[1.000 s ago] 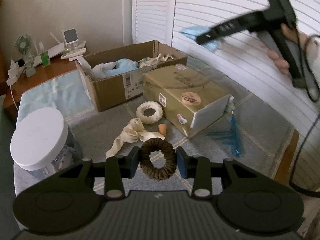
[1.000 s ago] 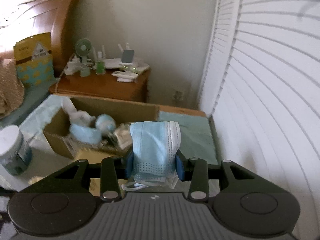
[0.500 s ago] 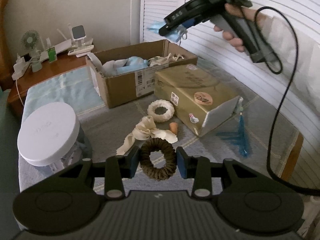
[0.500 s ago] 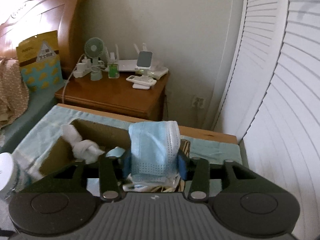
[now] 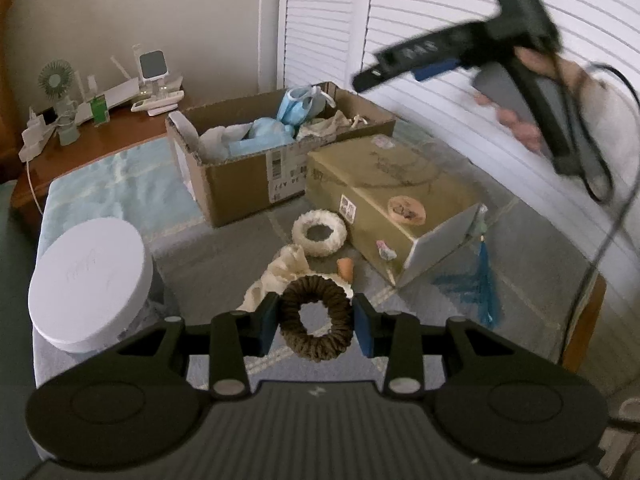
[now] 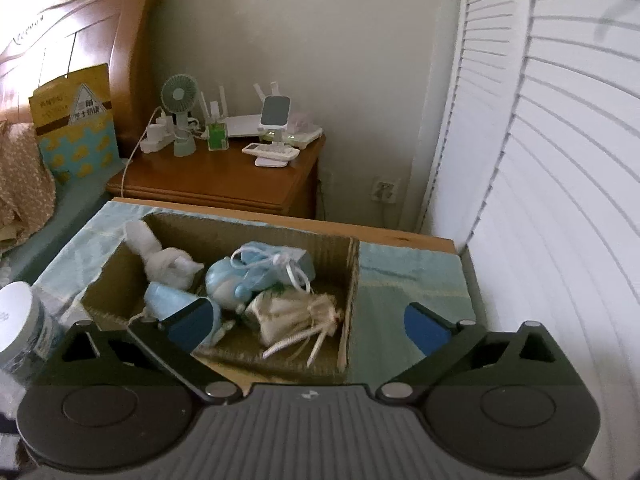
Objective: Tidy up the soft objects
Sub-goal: 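Carry the mask and hair tie into the cardboard box and open both grippers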
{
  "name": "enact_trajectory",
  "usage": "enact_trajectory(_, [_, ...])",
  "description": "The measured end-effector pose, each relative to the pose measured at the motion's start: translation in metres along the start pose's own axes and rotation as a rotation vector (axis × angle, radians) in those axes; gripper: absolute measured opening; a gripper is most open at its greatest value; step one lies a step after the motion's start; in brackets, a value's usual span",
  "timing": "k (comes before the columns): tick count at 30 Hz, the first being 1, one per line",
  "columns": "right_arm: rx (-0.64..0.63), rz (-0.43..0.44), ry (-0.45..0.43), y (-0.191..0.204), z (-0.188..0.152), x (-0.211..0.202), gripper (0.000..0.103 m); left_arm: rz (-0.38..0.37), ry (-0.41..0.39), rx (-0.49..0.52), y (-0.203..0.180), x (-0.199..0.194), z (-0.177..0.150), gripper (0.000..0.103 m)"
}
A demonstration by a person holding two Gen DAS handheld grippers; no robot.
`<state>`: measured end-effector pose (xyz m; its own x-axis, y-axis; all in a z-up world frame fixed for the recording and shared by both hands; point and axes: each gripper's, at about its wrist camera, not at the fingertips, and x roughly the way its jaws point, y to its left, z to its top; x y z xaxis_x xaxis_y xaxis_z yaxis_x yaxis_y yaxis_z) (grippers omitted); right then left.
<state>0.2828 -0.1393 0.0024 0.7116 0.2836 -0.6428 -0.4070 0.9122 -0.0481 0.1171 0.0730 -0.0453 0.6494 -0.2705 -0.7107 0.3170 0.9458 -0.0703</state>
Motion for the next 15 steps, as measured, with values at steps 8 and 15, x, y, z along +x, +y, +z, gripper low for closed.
enact_trajectory(8, [0.045,-0.029,-0.028,0.006,-0.045,-0.050,0.103,0.003,-0.021,0.020,0.002,0.000,0.032,0.038])
enact_trajectory(15, [0.076,-0.050,-0.029,0.011,-0.092,-0.081,0.103,0.020,-0.067,0.075,0.000,0.011,0.075,0.038])
